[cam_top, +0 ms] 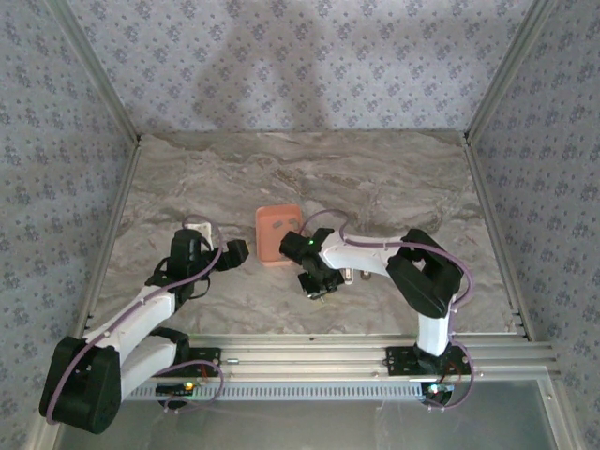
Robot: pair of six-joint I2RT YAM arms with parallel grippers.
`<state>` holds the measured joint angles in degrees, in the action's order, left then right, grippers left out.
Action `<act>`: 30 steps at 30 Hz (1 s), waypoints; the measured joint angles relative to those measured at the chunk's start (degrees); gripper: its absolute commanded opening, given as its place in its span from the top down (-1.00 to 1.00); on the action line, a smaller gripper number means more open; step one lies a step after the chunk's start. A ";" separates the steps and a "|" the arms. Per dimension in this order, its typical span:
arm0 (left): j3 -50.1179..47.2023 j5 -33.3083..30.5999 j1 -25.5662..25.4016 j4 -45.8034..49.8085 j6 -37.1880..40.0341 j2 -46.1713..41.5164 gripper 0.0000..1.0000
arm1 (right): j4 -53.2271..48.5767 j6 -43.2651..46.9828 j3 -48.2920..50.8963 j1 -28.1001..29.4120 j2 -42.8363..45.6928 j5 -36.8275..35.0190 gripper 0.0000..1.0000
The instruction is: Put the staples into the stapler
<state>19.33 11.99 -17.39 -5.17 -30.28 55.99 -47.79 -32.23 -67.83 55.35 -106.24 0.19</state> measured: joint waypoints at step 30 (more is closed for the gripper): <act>2.67 0.24 -10.60 -17.64 8.02 11.67 -0.87 | 23.28 -10.73 24.96 -8.33 29.11 -14.78 0.66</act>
<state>22.00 12.23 -27.99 -22.81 -22.26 67.66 -24.51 -42.96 -42.87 47.03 -77.12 -14.59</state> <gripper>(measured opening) 0.935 0.172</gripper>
